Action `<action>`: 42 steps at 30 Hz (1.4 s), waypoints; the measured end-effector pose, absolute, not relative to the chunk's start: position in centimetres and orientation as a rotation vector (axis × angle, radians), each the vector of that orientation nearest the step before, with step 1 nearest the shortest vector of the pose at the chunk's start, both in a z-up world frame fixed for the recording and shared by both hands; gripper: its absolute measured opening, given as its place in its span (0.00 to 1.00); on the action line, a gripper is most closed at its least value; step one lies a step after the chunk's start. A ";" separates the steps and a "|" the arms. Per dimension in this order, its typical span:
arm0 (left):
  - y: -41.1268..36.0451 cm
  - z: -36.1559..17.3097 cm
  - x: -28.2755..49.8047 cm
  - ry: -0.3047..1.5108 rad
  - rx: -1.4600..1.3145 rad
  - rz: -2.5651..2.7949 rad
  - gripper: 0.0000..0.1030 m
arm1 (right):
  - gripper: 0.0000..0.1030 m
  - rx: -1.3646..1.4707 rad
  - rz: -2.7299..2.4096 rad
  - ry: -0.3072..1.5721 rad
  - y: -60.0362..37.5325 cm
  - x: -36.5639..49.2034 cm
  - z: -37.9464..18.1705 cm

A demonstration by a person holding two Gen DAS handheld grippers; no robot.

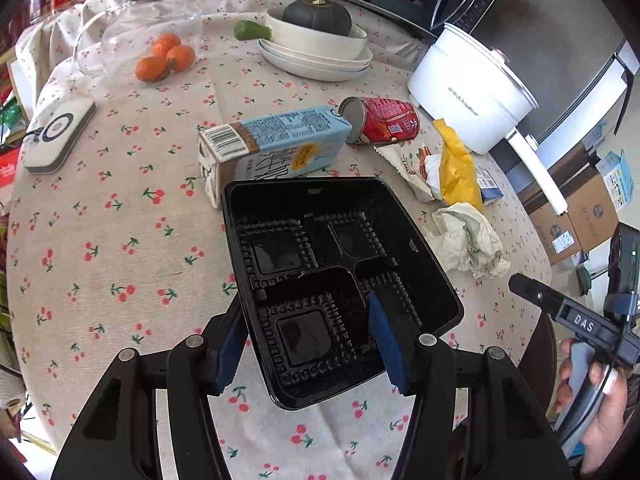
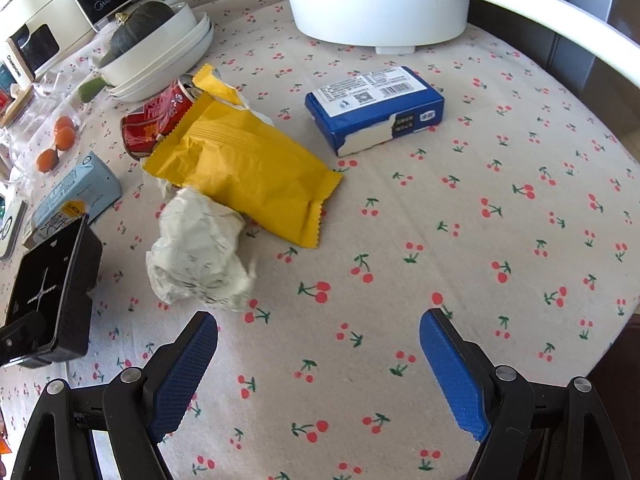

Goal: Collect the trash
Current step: 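Lift the tray with the left tool while the right tool grasps the crumpled white paper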

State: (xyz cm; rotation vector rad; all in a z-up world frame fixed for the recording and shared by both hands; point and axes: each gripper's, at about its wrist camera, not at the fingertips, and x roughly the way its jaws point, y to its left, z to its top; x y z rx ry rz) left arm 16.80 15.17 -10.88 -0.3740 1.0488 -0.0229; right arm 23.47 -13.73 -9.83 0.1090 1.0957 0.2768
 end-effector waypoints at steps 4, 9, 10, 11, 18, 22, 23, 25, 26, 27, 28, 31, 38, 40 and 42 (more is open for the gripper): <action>16.4 -10.5 15.5 1.047 -0.387 -0.030 0.59 | 0.84 0.129 0.294 1.075 -12.1 23.8 -9.8; 17.1 -10.1 14.6 1.038 -0.394 -0.037 0.59 | 0.84 0.138 0.342 1.049 -9.5 24.0 -9.9; 17.2 -10.1 14.5 1.039 -0.398 -0.038 0.59 | 0.84 0.135 0.351 1.046 -8.9 24.1 -10.0; 17.3 -10.0 14.4 1.039 -0.401 -0.039 0.59 | 0.84 0.129 0.358 1.045 -8.3 24.2 -10.1; 17.3 -10.2 14.0 1.047 -0.373 -0.030 0.59 | 0.76 0.049 0.363 1.031 -6.2 24.9 -11.5; 17.2 -10.3 13.9 1.054 -0.374 -0.030 0.59 | 0.45 0.030 0.412 1.048 -6.3 24.9 -11.9; 17.2 -10.3 13.9 1.053 -0.376 -0.031 0.59 | 0.43 0.029 0.416 1.044 -6.5 24.7 -11.7; 17.0 -10.1 13.8 1.048 -0.383 -0.038 0.59 | 0.42 0.023 0.421 1.035 -6.9 24.4 -11.2; 16.9 -10.0 13.8 1.046 -0.386 -0.042 0.59 | 0.42 0.025 0.426 1.029 -7.1 24.1 -10.8; 16.7 -9.9 13.8 1.043 -0.387 -0.046 0.59 | 0.42 0.027 0.430 1.025 -7.4 23.9 -10.5; 16.5 -9.7 13.7 1.040 -0.388 -0.052 0.59 | 0.42 0.029 0.433 1.019 -7.7 23.7 -10.1; 15.7 -9.4 13.7 1.034 -0.387 -0.067 0.60 | 0.42 0.037 0.439 1.005 -8.8 22.8 -9.0; 13.2 -8.8 13.8 1.026 -0.388 -0.111 0.59 | 0.42 0.043 0.421 0.985 -12.4 20.7 -6.9; 12.5 -8.6 13.9 1.023 -0.385 -0.125 0.59 | 0.42 0.042 0.413 0.978 -13.7 20.1 -6.5; 11.5 -8.4 14.0 1.019 -0.380 -0.142 0.60 | 0.42 0.043 0.403 0.973 -15.0 19.6 -6.1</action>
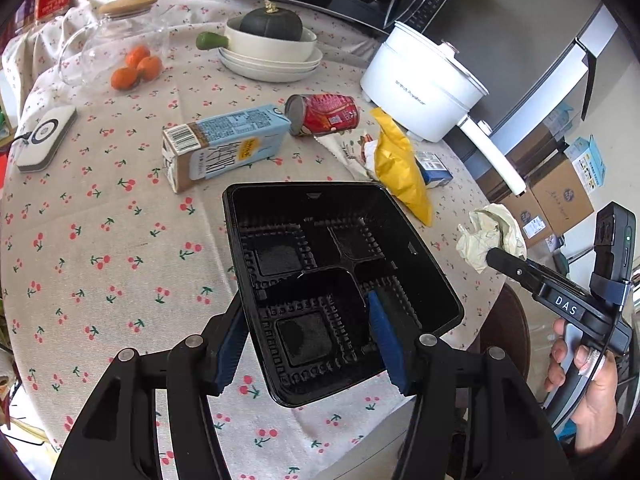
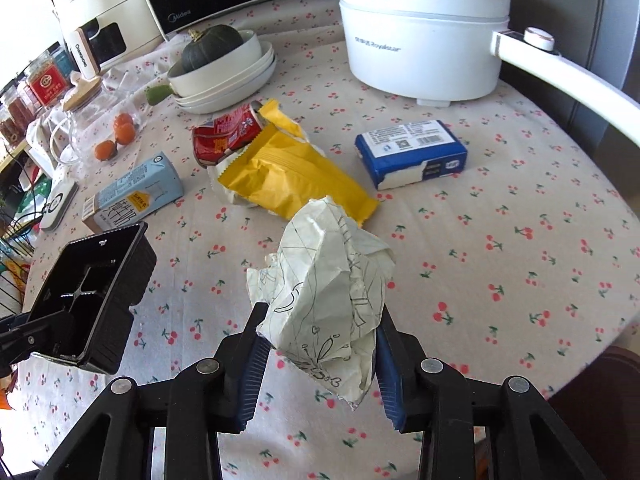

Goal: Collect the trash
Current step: 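Lift the tray with the left tool while the right tool grasps the crumpled white paper, then carry the tray and paper over the brown bin and open both tools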

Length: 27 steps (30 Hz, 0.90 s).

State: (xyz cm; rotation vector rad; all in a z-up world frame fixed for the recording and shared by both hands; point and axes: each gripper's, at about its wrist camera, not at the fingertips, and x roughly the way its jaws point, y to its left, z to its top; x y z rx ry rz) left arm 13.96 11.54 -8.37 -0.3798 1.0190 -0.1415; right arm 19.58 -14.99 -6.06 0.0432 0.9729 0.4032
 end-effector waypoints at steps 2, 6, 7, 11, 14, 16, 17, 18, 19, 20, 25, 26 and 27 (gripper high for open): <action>10.6 -8.2 14.0 1.017 -0.373 -0.159 0.60 | 0.42 0.051 0.394 0.969 -16.4 19.0 -5.7; 8.4 -7.9 14.1 1.016 -0.358 -0.193 0.60 | 0.42 0.071 0.370 0.964 -19.3 17.9 -5.1; 7.9 -7.9 14.1 1.017 -0.356 -0.203 0.60 | 0.42 0.076 0.364 0.963 -20.0 17.6 -5.1; 5.5 -7.8 14.3 1.019 -0.340 -0.244 0.60 | 0.42 0.080 0.334 0.961 -22.9 16.3 -5.0; 3.7 -7.8 14.4 1.024 -0.321 -0.274 0.60 | 0.42 0.083 0.310 0.966 -25.4 15.3 -5.4; 2.2 -7.8 14.4 1.028 -0.306 -0.296 0.60 | 0.42 0.086 0.289 0.973 -27.2 14.6 -5.8; 1.5 -7.8 14.5 1.029 -0.299 -0.307 0.60 | 0.42 0.088 0.277 0.977 -28.1 14.2 -6.0; 0.7 -7.8 14.5 1.031 -0.291 -0.320 0.60 | 0.42 0.090 0.264 0.982 -29.1 13.9 -6.3; -0.1 -7.8 14.5 1.033 -0.282 -0.333 0.60 | 0.42 0.093 0.251 0.987 -30.1 13.6 -6.6; -1.0 -7.8 14.5 1.034 -0.272 -0.346 0.60 | 0.42 0.097 0.239 0.991 -31.1 13.3 -6.9; -5.8 -8.0 14.4 1.037 -0.220 -0.429 0.60 | 0.42 0.110 0.183 1.013 -35.7 11.5 -8.5; -6.8 -8.0 14.3 1.038 -0.205 -0.447 0.60 | 0.42 0.108 0.175 1.018 -36.5 11.2 -8.8; -7.8 -8.1 14.1 1.039 -0.189 -0.464 0.60 | 0.42 0.107 0.168 1.023 -37.1 10.9 -9.1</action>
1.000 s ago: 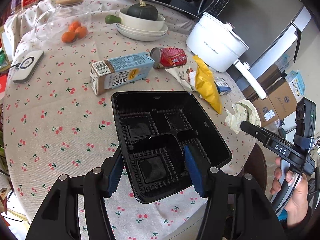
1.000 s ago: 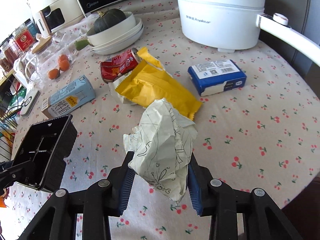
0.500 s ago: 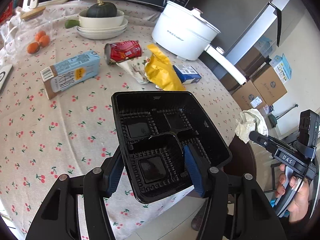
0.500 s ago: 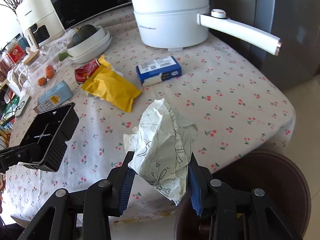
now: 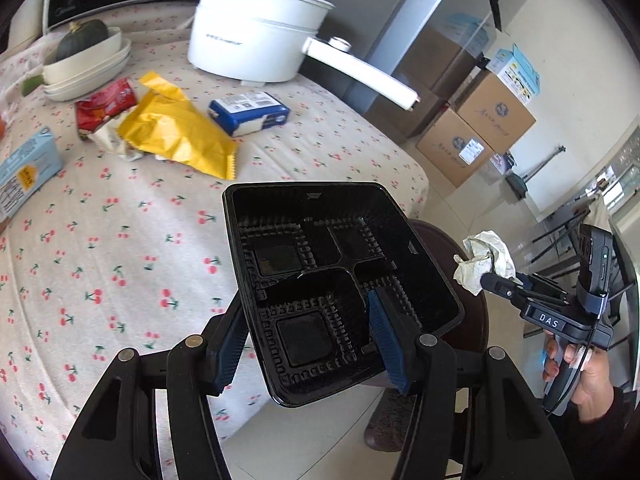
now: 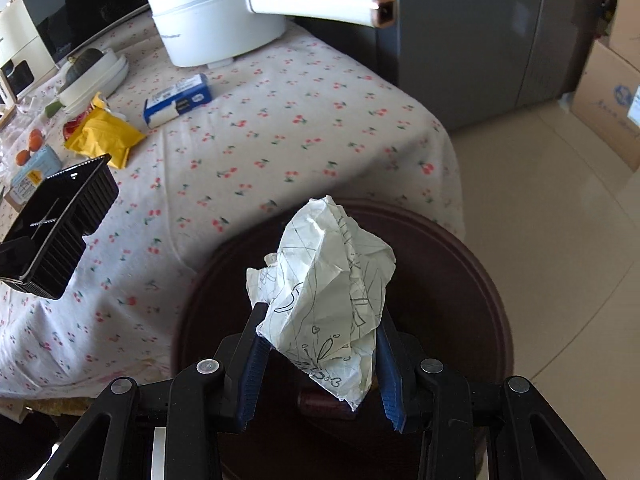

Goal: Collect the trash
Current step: 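Carry the tray and paper over the brown bin and open both tools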

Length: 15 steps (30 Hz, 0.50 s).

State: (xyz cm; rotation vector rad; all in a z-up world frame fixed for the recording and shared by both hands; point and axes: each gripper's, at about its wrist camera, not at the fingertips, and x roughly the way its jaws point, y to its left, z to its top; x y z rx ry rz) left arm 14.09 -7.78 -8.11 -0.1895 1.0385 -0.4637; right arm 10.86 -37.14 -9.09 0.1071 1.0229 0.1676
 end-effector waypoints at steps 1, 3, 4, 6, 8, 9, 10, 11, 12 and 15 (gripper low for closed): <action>-8.8 -8.2 14.0 1.039 -0.174 -0.480 0.60 | 0.42 0.107 0.161 1.029 -37.7 10.5 -9.4; -10.7 -8.5 13.8 1.042 -0.142 -0.513 0.60 | 0.42 0.112 0.150 1.037 -39.0 9.9 -9.9; -11.6 -8.7 13.7 1.045 -0.127 -0.527 0.60 | 0.42 0.115 0.145 1.041 -39.5 9.6 -10.2; -13.4 -9.3 13.7 1.052 -0.100 -0.553 0.60 | 0.42 0.120 0.134 1.047 -40.6 9.0 -10.6; -15.0 -9.9 13.6 1.063 -0.076 -0.577 0.60 | 0.42 0.125 0.123 1.052 -41.6 8.5 -11.0; -15.7 -10.3 13.8 1.068 -0.064 -0.589 0.60 | 0.42 0.127 0.118 1.055 -42.1 8.3 -11.2; -16.4 -10.6 13.9 1.069 -0.050 -0.602 0.60 | 0.42 0.129 0.111 1.057 -42.6 8.1 -11.3; -17.1 -10.9 13.9 1.069 -0.034 -0.614 0.60 | 0.42 0.134 0.106 1.060 -43.1 8.0 -11.4; -17.8 -11.0 13.8 1.066 -0.018 -0.626 0.60 | 0.42 0.138 0.101 1.062 -43.4 7.8 -11.5; -19.5 -11.6 13.8 1.053 0.016 -0.664 0.60 | 0.42 0.147 0.090 1.065 -44.3 7.7 -11.8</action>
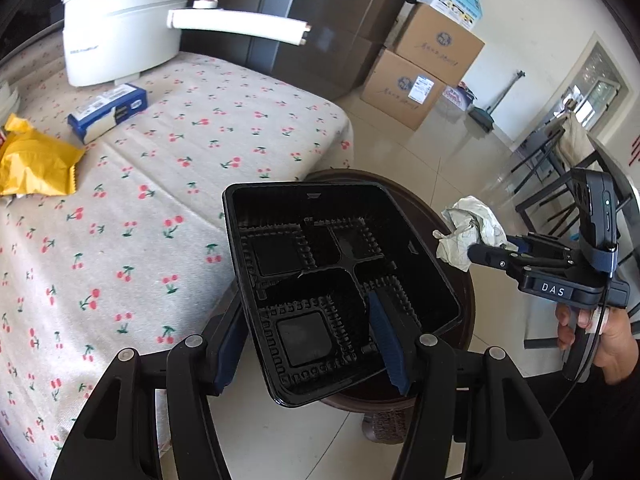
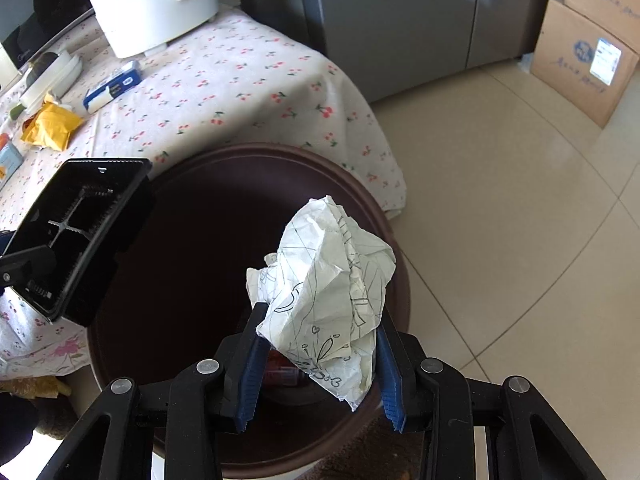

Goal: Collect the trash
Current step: 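Carry the tray and paper over the brown bin and open both tools, then move both open tools back toward the items on the table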

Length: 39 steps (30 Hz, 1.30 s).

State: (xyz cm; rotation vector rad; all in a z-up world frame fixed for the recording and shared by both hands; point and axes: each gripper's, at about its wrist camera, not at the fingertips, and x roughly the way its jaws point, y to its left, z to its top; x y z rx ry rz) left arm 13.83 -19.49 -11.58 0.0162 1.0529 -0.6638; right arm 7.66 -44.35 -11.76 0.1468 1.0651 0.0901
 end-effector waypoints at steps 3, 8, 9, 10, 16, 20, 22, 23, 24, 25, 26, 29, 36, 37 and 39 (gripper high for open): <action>-20.1 -12.0 13.8 1.036 0.012 -0.682 0.62 | 0.42 0.151 0.086 1.068 -44.8 7.6 -11.9; -19.9 -12.3 14.3 1.038 0.030 -0.645 0.94 | 0.42 0.153 0.085 1.068 -45.0 7.6 -11.9; -19.7 -12.1 14.2 1.035 0.035 -0.639 0.94 | 0.42 0.151 0.087 1.067 -45.0 7.6 -11.8; -19.4 -12.0 14.3 1.033 0.036 -0.634 0.95 | 0.42 0.149 0.090 1.066 -44.8 7.7 -11.8; -17.4 -11.4 14.0 1.033 0.020 -0.595 0.99 | 0.42 0.130 0.100 1.068 -43.9 7.9 -11.7; -15.6 -10.8 13.6 1.029 0.019 -0.564 1.00 | 0.44 0.121 0.090 1.072 -43.4 8.1 -11.7; -14.4 -10.5 13.3 1.027 0.012 -0.548 1.00 | 0.53 0.135 0.076 1.075 -43.4 8.2 -11.7; -13.8 -10.3 13.2 1.028 0.010 -0.540 1.00 | 0.63 0.147 0.069 1.076 -43.4 8.3 -11.6; -13.2 -10.2 13.0 1.028 0.008 -0.532 1.00 | 0.70 0.156 0.065 1.075 -43.4 8.4 -11.5; -12.5 -10.0 12.8 1.027 0.008 -0.522 1.00 | 0.71 0.164 0.065 1.071 -43.4 8.4 -11.4; -11.7 -9.9 12.6 1.026 0.010 -0.511 1.00 | 0.73 0.168 0.067 1.068 -43.3 8.5 -11.2; -9.4 -9.2 12.1 1.020 0.014 -0.467 1.00 | 0.75 0.169 0.074 1.063 -42.4 9.0 -10.2; -3.3 -6.0 10.8 0.993 0.032 -0.345 1.00 | 0.81 0.191 0.137 1.001 -37.8 11.0 -6.0; -2.5 -5.2 10.7 0.979 0.034 -0.328 1.00 | 0.81 0.193 0.150 0.987 -36.8 11.2 -5.3; -0.7 -3.9 10.3 0.947 0.023 -0.289 1.00 | 0.84 0.194 0.183 0.958 -34.8 11.8 -4.0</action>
